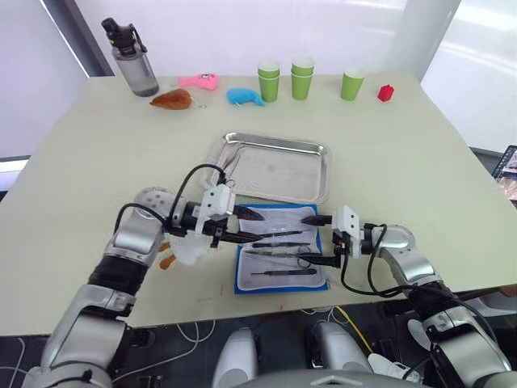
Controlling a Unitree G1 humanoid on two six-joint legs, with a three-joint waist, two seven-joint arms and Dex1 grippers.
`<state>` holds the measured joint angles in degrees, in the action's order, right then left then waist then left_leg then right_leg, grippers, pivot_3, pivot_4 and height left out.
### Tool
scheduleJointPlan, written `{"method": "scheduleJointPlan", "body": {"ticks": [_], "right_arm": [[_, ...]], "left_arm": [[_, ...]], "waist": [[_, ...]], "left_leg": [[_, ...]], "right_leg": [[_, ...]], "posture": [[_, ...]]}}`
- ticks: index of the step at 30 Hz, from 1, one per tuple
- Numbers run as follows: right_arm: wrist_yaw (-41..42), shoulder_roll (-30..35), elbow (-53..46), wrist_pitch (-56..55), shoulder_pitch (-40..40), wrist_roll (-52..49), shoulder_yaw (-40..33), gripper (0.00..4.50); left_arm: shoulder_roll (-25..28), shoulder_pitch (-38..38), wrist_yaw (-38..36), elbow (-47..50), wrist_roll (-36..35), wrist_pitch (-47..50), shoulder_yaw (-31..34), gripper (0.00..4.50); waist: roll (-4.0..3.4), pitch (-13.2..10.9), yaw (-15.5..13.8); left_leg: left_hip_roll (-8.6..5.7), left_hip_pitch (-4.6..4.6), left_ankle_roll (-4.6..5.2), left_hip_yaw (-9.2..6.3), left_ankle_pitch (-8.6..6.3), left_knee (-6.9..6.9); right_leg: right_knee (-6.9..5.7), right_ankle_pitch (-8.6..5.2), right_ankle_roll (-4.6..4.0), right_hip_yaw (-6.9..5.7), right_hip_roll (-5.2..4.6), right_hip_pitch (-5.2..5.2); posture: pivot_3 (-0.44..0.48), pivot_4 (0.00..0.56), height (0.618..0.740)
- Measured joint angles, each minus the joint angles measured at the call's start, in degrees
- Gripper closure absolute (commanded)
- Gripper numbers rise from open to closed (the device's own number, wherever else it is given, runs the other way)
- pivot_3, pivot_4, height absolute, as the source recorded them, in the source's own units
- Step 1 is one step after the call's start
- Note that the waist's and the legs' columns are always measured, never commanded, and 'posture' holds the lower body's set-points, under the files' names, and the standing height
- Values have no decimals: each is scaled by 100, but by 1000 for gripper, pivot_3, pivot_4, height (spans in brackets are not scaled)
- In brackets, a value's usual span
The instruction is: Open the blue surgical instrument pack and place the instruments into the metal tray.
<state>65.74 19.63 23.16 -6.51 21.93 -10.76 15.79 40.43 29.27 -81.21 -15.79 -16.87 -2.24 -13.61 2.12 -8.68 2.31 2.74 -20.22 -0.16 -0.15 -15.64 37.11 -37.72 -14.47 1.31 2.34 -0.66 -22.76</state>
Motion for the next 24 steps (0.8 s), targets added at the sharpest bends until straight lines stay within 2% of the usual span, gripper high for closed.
{"method": "scheduleJointPlan", "body": {"ticks": [9, 24], "right_arm": [[-11, 12, -32, 1, -24, 0, -1, 0], [-85, 37, -139, 19, -94, 0, -1, 0]], "left_arm": [[-336, -51, 251, -461, 637, -406, -66, 2032], [-593, 238, 282, -1243, 947, -875, -40, 2032]], "waist": [[1, 3, -1], [5, 10, -6]], "left_leg": [[-1, -3, 0, -5, 0, -1], [-6, -5, 0, -8, 0, -1]], "right_leg": [[1, 0, 0, -1, -2, 0], [1, 0, 0, -4, -4, 0]], "posture": [[0, 150, 734], [0, 150, 734]]}}
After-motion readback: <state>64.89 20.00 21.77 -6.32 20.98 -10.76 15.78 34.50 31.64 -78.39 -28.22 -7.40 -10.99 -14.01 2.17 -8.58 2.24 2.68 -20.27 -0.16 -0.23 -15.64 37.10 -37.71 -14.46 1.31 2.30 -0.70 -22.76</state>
